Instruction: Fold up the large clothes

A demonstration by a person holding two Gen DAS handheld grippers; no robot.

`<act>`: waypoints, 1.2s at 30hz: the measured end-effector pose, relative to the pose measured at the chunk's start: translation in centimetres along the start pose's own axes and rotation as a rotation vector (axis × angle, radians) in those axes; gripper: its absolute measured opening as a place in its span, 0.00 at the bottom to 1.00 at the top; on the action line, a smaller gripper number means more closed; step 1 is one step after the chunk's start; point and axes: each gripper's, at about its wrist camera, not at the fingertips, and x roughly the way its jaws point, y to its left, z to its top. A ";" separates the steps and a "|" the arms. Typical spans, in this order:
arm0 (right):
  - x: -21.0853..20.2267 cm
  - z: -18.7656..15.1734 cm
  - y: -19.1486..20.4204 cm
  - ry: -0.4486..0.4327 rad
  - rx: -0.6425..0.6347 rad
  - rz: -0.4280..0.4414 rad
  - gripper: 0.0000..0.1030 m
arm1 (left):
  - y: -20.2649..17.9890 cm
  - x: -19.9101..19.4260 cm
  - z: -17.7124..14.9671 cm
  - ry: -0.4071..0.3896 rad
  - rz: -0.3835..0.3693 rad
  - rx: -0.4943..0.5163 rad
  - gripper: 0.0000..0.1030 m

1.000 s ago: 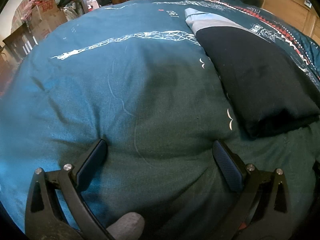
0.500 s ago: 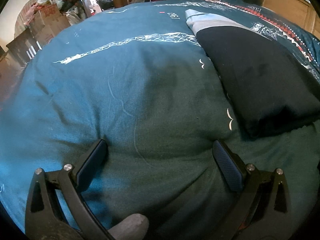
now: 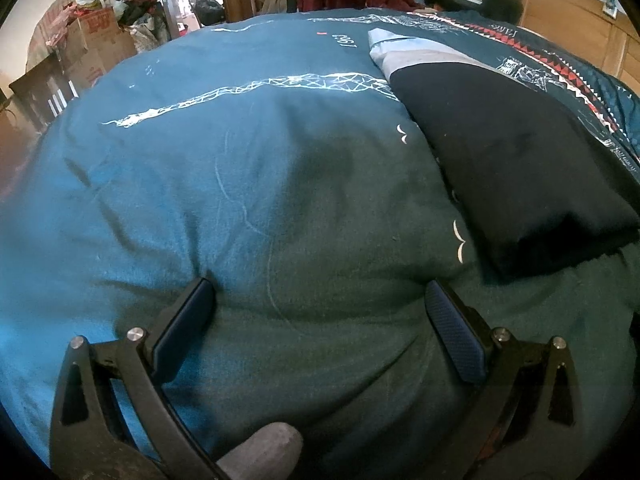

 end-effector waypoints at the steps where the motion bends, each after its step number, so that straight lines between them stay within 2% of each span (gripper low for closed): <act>1: 0.0 0.0 0.0 -0.001 0.006 -0.001 1.00 | 0.0 0.0 0.0 -0.001 0.002 0.001 1.00; 7: 0.1 0.1 0.2 -0.010 0.032 -0.030 1.00 | -0.1 0.0 -0.1 -0.002 0.002 0.001 1.00; 36: 0.2 -0.1 0.1 -0.005 0.007 -0.024 1.00 | 0.0 0.0 -0.1 -0.006 0.003 -0.002 1.00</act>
